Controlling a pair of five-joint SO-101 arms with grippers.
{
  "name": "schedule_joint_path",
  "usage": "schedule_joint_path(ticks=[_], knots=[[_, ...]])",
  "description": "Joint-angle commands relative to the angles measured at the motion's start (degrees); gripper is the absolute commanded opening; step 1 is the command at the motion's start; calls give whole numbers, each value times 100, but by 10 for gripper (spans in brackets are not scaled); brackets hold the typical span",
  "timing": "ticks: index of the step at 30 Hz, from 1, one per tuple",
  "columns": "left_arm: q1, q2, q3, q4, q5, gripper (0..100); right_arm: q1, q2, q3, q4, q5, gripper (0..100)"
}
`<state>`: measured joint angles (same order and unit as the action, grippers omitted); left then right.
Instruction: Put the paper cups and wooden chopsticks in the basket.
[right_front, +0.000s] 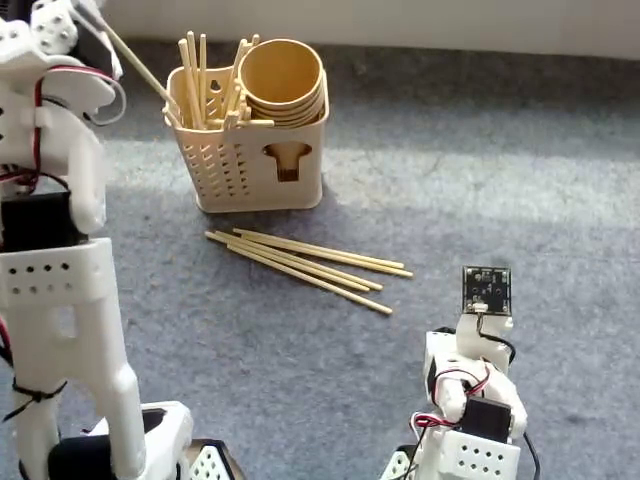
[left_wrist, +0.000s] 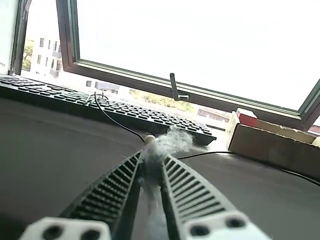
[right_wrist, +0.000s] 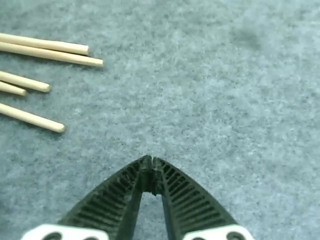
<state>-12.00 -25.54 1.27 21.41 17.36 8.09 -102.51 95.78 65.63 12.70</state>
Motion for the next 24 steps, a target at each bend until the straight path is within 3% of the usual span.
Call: schedule_joint_path(ticks=[1, 9, 11, 16, 24], knots=[[268, 251, -426, -97, -62, 6, 57, -4, 690, -92, -26, 15], [295, 637, -391, -53, -70, 9, 57, -4, 690, -92, -26, 15], [286, 646, -426, 185, -88, 11, 57, -4, 690, -92, -26, 15], [409, 611, -453, 1029, -941, 94, 57, -4, 690, -92, -26, 15], [251, 611, -453, 1451, -932, 112, 57, -4, 690, -92, -26, 15]])
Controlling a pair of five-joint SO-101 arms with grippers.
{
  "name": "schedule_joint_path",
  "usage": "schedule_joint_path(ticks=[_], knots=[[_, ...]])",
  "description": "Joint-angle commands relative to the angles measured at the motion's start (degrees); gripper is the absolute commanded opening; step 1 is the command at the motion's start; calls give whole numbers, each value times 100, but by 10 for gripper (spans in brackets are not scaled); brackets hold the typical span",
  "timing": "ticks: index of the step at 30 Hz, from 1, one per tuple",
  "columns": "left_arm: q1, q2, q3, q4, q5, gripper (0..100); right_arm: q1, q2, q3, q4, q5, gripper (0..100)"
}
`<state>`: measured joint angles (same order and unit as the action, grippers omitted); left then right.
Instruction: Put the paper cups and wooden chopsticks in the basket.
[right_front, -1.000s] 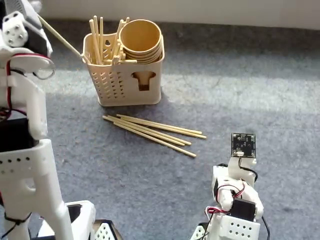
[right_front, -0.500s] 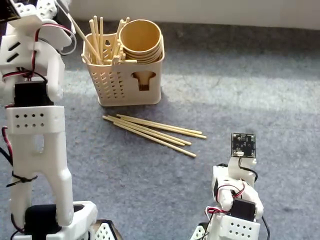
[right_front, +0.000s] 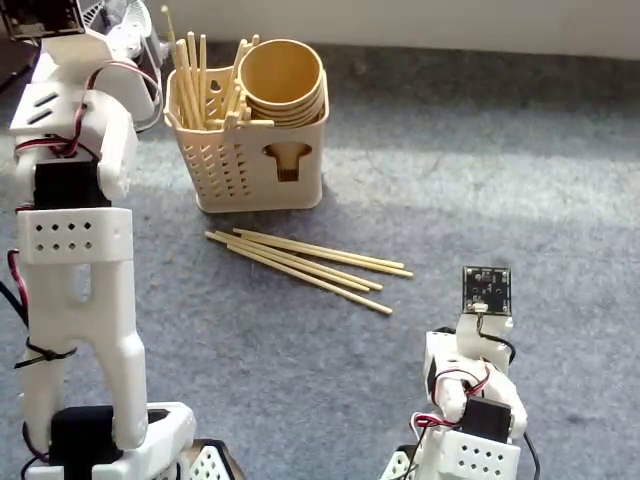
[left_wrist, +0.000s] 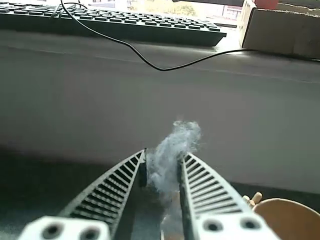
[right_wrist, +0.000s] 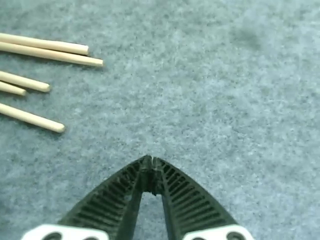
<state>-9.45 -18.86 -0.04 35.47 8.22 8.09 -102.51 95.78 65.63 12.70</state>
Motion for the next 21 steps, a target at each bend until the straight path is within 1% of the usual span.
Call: schedule_joint_path(ticks=[1, 8, 16, 21], knots=[[-4, -57, -321, 70, -18, 112, 57, -4, 690, -92, -26, 15], [-13, -119, -330, 624, -18, 112, 57, -4, 690, -92, -26, 15], [-110, -831, -277, 1125, -9, 112, 57, -4, 690, -92, -26, 15], [-119, -1297, -277, 1626, -9, 113, 57, -4, 690, -92, -26, 15]])
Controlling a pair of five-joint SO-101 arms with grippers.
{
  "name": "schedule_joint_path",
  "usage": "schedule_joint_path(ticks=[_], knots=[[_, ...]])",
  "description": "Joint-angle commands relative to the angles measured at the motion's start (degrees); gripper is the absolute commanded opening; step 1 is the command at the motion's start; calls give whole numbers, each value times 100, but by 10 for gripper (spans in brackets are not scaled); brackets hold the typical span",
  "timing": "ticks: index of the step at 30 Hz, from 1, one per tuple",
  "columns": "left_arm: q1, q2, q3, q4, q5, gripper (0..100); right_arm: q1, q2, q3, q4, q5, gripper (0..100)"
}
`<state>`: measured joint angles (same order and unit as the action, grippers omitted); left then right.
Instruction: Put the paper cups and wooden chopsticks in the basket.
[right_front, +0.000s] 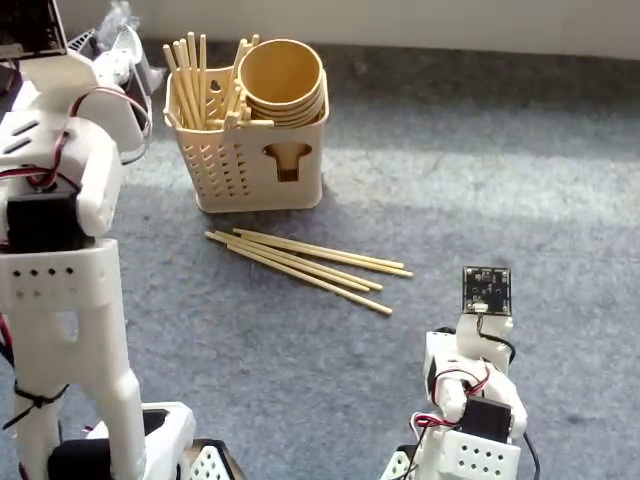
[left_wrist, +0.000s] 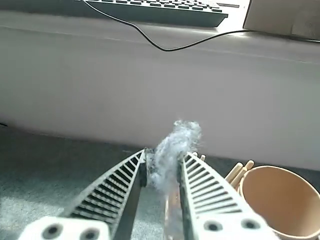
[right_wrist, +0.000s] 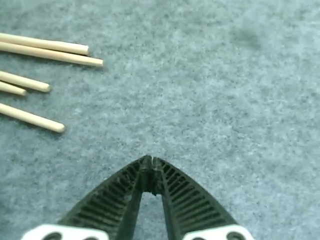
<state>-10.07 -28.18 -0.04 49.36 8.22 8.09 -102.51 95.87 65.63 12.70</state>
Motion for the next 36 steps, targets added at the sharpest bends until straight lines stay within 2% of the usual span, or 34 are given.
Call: schedule_joint_path(ticks=[1, 12, 30, 36], knots=[[-57, -426, -277, 360, -18, 114, 57, -4, 681, -92, -26, 15], [-57, -778, -268, 1521, -26, 115, 57, -4, 681, -92, -26, 15], [-22, -1297, -259, 3877, -53, 116, 48, -4, 681, -92, -26, 15], [338, -1288, -259, 4185, -668, 112, 48, -4, 681, -92, -26, 15]])
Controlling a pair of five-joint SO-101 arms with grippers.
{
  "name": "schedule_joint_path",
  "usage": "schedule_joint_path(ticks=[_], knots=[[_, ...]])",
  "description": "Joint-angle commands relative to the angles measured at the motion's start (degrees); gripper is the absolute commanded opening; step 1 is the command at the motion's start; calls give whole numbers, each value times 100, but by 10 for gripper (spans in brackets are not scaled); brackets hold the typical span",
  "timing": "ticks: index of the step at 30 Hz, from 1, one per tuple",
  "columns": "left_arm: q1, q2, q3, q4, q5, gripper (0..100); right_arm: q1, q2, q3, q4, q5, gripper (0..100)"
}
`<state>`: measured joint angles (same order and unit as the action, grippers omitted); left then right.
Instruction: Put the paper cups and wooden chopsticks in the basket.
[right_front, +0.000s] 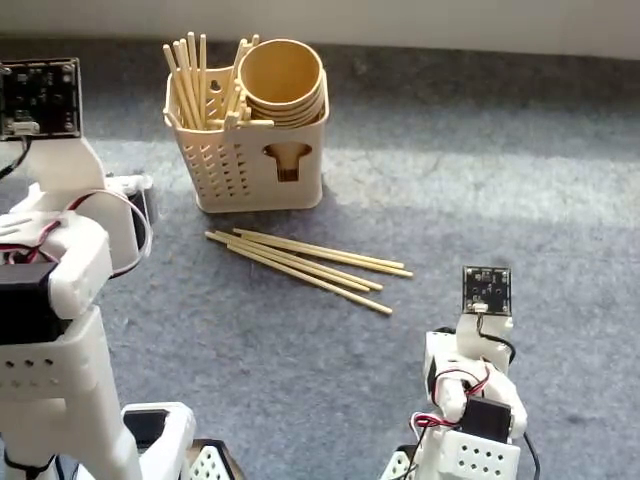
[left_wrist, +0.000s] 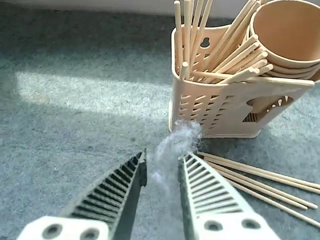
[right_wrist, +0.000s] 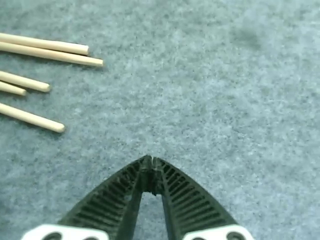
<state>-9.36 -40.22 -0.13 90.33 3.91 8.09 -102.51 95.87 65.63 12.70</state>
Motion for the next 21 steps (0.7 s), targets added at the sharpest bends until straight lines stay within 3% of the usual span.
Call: schedule_joint_path(ticks=[1, 10, 16, 21], knots=[[374, -84, -251, 149, -281, 112, 48, -4, 681, -92, -26, 15], [1490, -84, -57, 659, -1011, 111, 48, -4, 681, -92, -26, 15], [2352, -57, 857, 642, -2022, 111, 48, -4, 681, -92, -26, 15], [2589, -75, 1640, 334, -2488, 111, 48, -4, 681, -92, -26, 15]])
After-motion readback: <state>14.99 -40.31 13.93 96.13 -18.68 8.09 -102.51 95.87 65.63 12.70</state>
